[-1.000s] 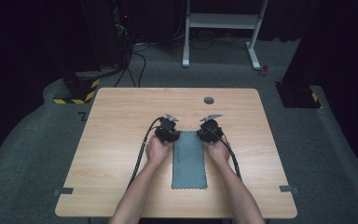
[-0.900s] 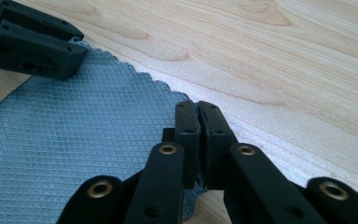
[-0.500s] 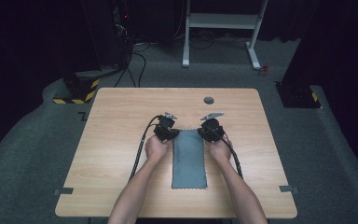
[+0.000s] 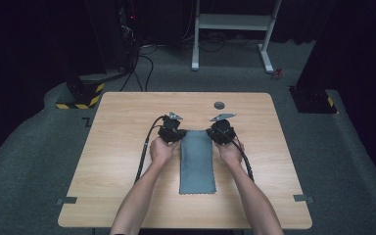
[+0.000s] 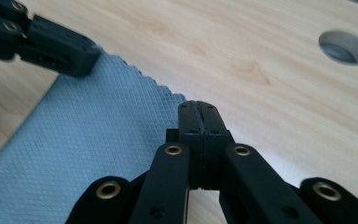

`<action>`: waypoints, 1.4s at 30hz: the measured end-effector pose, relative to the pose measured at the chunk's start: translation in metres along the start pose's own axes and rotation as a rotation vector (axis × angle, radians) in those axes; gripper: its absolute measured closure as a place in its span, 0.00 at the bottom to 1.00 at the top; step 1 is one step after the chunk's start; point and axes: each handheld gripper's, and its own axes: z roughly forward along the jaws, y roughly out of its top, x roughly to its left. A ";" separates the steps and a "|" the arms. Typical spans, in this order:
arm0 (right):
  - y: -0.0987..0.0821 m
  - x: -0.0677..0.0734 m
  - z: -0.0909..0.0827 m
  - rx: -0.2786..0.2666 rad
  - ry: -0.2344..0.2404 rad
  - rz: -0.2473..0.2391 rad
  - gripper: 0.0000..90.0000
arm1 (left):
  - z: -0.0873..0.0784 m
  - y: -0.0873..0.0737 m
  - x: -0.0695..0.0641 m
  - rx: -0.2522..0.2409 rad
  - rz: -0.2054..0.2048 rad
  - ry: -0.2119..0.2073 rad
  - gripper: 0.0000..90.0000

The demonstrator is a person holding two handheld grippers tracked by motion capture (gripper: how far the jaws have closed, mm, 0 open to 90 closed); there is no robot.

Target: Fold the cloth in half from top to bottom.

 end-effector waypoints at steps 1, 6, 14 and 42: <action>0.003 0.001 0.000 0.007 -0.001 -0.004 1.00 | -0.002 0.002 0.003 0.003 -0.009 -0.004 0.99; 0.015 0.003 -0.005 -0.014 -0.010 -0.023 1.00 | -0.010 0.016 0.006 -0.021 -0.004 0.002 0.99; 0.005 0.002 -0.015 -0.045 0.013 -0.004 1.00 | -0.019 0.002 -0.004 -0.069 0.011 -0.037 0.99; -0.034 0.023 -0.034 -0.059 0.060 -0.077 1.00 | -0.045 -0.038 -0.028 -0.089 0.052 -0.099 0.99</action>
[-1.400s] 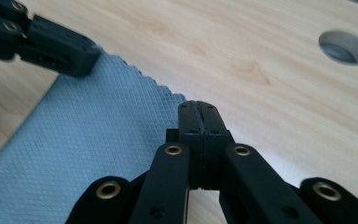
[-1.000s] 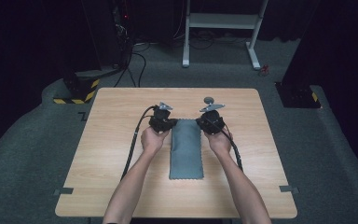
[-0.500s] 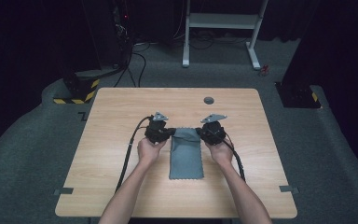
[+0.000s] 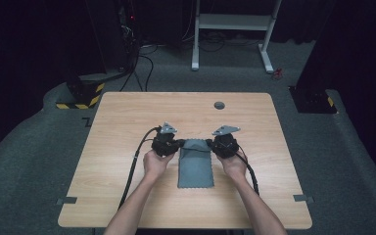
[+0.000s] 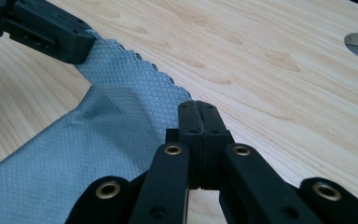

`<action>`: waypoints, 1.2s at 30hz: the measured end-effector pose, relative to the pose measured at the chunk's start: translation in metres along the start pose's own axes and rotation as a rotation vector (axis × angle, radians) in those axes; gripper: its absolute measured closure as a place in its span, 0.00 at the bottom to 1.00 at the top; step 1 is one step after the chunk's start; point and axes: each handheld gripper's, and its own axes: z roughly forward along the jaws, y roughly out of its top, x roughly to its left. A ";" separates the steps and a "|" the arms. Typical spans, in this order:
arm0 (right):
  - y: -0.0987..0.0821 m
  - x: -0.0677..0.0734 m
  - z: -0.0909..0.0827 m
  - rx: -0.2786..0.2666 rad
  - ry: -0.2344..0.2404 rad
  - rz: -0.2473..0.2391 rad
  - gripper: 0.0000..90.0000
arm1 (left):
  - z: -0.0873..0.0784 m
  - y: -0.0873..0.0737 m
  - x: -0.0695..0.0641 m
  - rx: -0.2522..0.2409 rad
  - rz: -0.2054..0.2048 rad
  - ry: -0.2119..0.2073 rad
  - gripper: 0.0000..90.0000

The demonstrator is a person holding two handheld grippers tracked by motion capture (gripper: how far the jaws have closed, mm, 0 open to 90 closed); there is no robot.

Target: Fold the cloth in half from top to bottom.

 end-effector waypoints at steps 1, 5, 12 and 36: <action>-0.001 0.001 -0.002 0.002 -0.003 0.000 1.00 | -0.001 -0.001 -0.001 -0.005 -0.001 -0.005 0.99; -0.006 0.003 -0.008 -0.008 -0.003 -0.003 1.00 | -0.003 -0.006 -0.008 -0.008 0.003 -0.013 0.99; -0.019 0.006 -0.012 -0.006 0.005 -0.010 1.00 | -0.004 -0.013 -0.017 -0.011 0.020 -0.018 0.99; -0.037 0.023 -0.024 -0.028 0.039 -0.024 1.00 | -0.015 -0.036 -0.031 -0.001 0.058 -0.042 0.99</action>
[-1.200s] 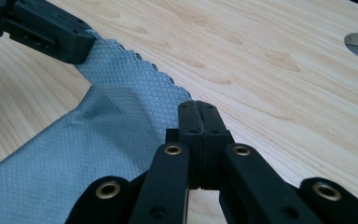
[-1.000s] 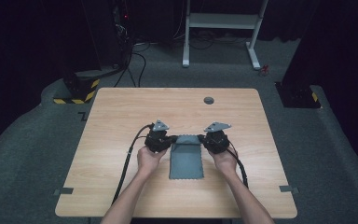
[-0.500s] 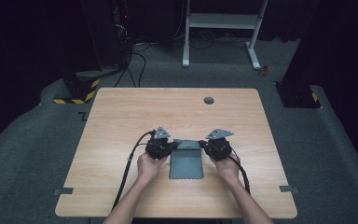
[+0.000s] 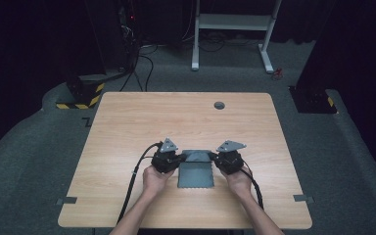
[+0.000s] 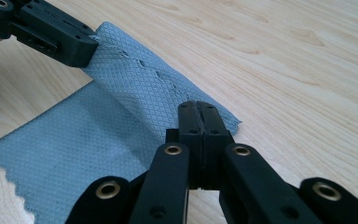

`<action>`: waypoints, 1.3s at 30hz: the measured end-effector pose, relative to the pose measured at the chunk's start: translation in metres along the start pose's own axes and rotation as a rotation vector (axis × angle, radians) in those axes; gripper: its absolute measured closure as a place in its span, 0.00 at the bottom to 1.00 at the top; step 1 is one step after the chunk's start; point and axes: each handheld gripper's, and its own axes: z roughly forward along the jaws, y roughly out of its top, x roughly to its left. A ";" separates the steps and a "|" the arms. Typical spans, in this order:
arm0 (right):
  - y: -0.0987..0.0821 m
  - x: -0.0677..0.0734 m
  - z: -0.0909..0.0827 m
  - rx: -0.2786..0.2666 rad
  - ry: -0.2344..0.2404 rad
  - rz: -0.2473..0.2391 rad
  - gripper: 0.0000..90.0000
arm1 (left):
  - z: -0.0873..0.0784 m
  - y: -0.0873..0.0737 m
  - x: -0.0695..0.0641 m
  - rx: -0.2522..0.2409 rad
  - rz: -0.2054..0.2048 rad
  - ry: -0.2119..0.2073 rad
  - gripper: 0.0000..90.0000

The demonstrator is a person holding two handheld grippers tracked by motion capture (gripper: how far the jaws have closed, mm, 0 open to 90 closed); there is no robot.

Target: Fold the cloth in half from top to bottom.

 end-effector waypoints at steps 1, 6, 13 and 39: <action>-0.001 0.001 0.000 -0.001 0.001 -0.008 1.00 | 0.000 -0.001 0.000 0.001 -0.006 -0.004 0.99; -0.007 0.003 -0.003 -0.002 0.010 -0.009 1.00 | 0.000 -0.006 -0.003 -0.004 -0.014 -0.024 0.99; -0.011 0.004 -0.006 -0.002 0.025 -0.003 1.00 | -0.001 -0.011 -0.002 -0.013 -0.016 -0.028 0.99; -0.027 0.019 -0.008 0.008 0.078 -0.029 1.00 | -0.008 -0.028 -0.010 0.018 -0.011 -0.049 0.99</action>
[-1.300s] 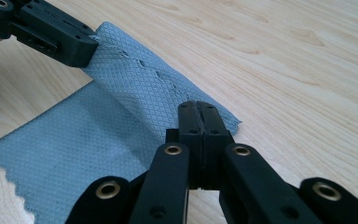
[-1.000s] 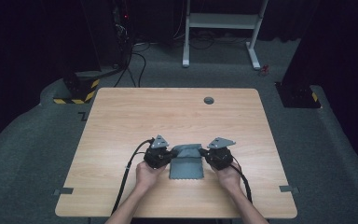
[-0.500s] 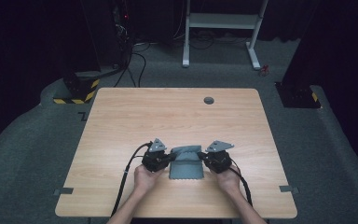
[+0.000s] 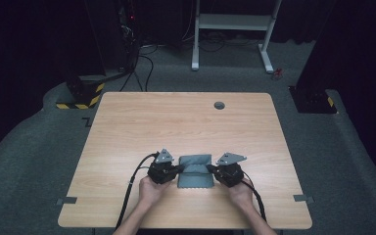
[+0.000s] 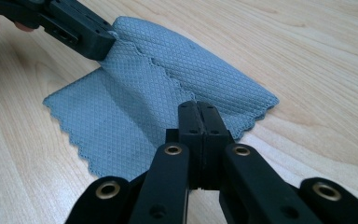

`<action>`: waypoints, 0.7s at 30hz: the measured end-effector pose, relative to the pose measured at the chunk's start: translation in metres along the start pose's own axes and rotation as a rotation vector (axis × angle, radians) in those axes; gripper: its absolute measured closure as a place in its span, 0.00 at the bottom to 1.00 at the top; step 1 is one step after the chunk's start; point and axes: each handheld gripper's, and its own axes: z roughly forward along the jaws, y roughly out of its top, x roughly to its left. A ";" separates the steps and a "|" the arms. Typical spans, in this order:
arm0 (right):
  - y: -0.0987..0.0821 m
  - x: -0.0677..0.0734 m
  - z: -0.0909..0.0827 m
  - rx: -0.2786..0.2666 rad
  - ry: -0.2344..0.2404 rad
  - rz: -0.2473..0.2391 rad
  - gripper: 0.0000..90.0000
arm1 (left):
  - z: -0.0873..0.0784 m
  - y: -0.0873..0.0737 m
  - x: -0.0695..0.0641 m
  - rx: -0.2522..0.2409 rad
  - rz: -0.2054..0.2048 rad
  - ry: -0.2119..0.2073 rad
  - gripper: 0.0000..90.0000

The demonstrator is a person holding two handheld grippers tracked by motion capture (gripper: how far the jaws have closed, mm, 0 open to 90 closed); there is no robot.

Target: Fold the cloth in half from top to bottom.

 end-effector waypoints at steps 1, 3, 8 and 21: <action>-0.001 0.000 0.000 -0.001 -0.001 -0.001 1.00 | 0.000 0.000 0.000 0.001 0.007 -0.001 0.99; -0.002 0.001 -0.001 -0.004 0.003 -0.001 1.00 | 0.000 -0.001 -0.001 0.003 0.008 -0.001 0.99; -0.005 0.004 -0.003 0.000 0.007 -0.009 1.00 | 0.000 -0.004 -0.003 0.015 0.021 -0.002 0.99; -0.015 0.008 -0.003 0.006 0.028 0.002 1.00 | 0.002 -0.013 -0.007 0.027 0.022 -0.013 0.98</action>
